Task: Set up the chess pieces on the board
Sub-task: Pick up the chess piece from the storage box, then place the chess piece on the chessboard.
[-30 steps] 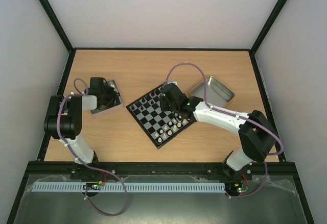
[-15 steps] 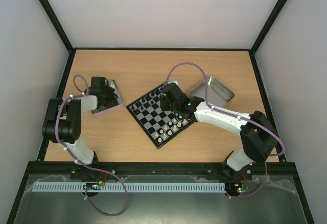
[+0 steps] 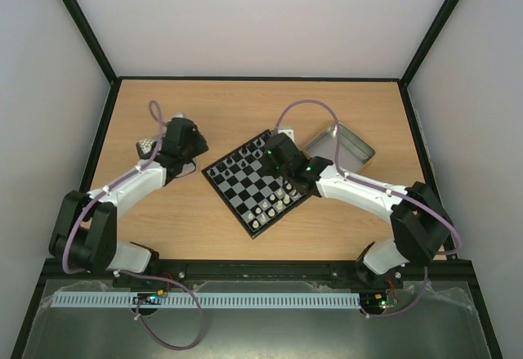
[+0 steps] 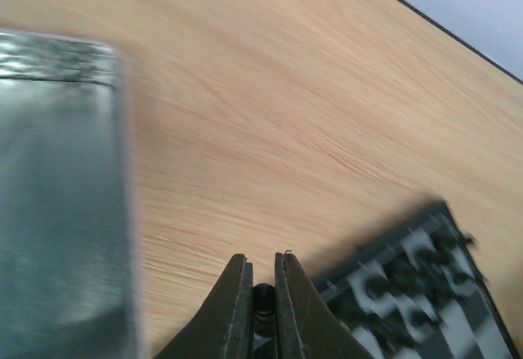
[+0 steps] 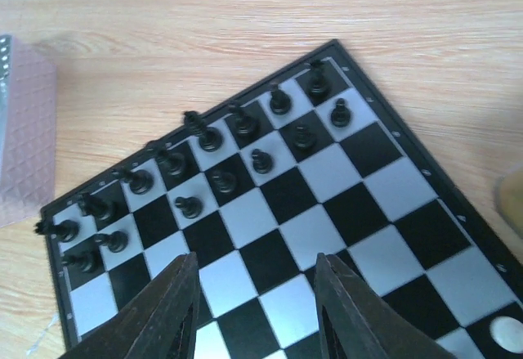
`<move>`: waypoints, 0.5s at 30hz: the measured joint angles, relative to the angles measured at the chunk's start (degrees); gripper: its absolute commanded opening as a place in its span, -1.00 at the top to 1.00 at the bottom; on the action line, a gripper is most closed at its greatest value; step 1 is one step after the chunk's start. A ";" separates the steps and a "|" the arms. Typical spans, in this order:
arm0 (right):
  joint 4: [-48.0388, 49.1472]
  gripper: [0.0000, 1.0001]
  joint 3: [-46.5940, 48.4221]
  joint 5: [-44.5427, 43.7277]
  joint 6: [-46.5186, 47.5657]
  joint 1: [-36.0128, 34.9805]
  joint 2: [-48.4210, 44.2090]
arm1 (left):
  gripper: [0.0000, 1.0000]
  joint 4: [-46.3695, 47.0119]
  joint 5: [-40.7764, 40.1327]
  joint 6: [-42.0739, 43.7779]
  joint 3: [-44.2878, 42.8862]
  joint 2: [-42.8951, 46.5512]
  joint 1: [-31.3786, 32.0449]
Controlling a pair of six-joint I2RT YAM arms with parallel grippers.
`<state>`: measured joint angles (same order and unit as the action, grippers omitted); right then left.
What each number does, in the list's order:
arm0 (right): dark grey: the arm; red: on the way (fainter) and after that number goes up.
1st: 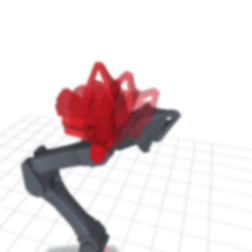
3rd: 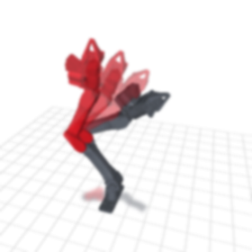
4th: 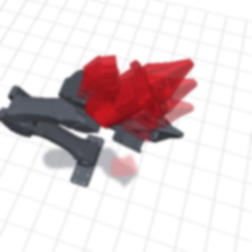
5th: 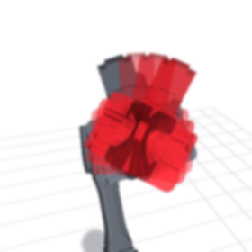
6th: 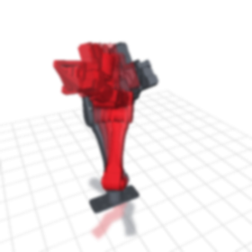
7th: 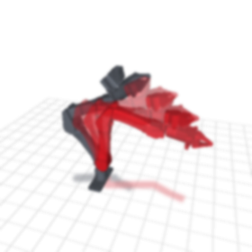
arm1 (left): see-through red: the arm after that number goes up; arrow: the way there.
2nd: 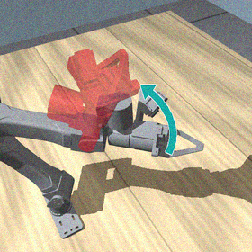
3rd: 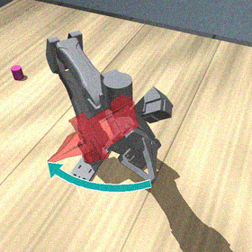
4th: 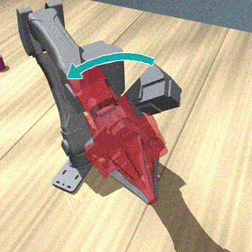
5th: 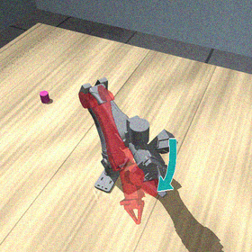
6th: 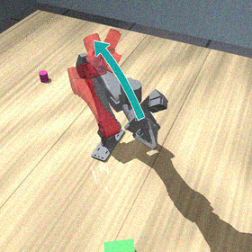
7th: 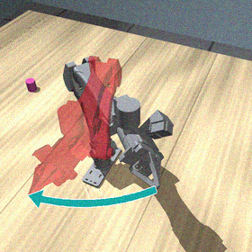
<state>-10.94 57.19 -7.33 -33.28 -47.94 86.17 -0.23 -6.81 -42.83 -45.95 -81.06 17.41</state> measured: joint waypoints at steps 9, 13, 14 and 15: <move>2.10 0.22 -8.87 -2.10 -7.19 5.42 -7.54 | 0.85 5.53 -0.07 12.31 2.01 2.47 12.96; 2.62 0.22 -10.16 -2.27 -8.85 5.88 -8.50 | 0.85 8.04 -0.87 15.17 3.50 0.07 15.32; 2.64 0.21 -10.19 -2.25 -9.16 5.88 -8.50 | 0.85 8.70 -0.94 15.63 4.00 -0.55 15.58; 2.64 0.21 -10.21 -2.25 -9.42 5.88 -8.50 | 0.85 9.40 -0.96 16.11 4.55 -1.20 15.76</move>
<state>-8.29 46.98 -9.58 -42.70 -42.06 77.67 9.17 -7.77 -26.72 -41.41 -82.26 33.17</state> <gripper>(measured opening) 0.392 0.075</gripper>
